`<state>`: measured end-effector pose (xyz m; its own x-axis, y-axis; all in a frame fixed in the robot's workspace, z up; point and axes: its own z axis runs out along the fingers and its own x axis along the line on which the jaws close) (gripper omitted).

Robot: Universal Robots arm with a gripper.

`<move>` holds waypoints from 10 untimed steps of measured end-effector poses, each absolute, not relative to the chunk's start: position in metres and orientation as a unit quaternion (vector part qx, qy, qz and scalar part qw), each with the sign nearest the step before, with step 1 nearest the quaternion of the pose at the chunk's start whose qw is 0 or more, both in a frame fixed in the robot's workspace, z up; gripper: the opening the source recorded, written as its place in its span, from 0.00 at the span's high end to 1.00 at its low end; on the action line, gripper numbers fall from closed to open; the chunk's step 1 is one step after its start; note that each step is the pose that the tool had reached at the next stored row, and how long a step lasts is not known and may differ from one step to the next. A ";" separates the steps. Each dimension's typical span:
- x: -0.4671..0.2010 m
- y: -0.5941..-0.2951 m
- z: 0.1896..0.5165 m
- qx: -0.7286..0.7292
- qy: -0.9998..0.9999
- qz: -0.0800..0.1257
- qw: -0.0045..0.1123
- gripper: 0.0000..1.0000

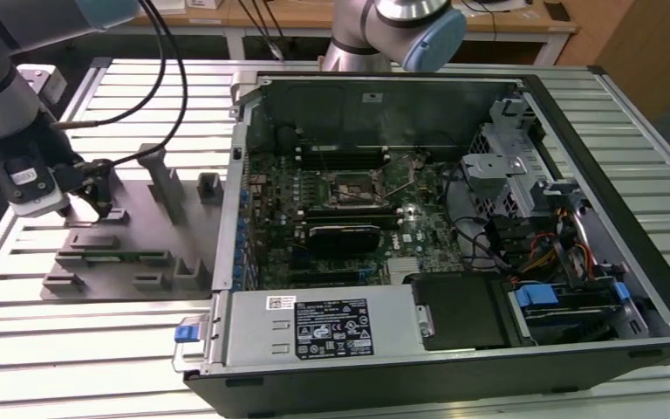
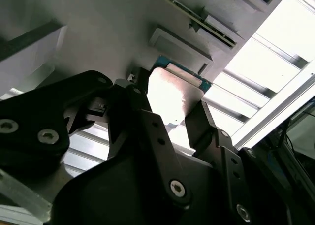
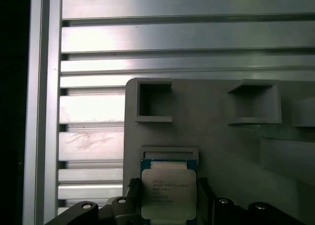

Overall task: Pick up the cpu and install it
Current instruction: 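Pick up the cpu and move it towards the insertion slot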

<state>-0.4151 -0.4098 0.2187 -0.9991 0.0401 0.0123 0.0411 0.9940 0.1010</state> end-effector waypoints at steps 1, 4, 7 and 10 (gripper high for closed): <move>-0.415 -0.410 0.220 -0.020 -0.998 -0.051 0.005 0.46; -0.415 -0.410 0.224 -0.020 -0.998 -0.051 0.005 0.46; -0.415 -0.410 0.227 -0.020 -0.998 -0.052 0.005 0.46; -0.415 -0.410 0.231 -0.020 -0.998 -0.052 0.005 0.46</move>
<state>-0.4150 -0.4098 0.2312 -0.9991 0.0400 0.0123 0.0410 0.9938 0.1035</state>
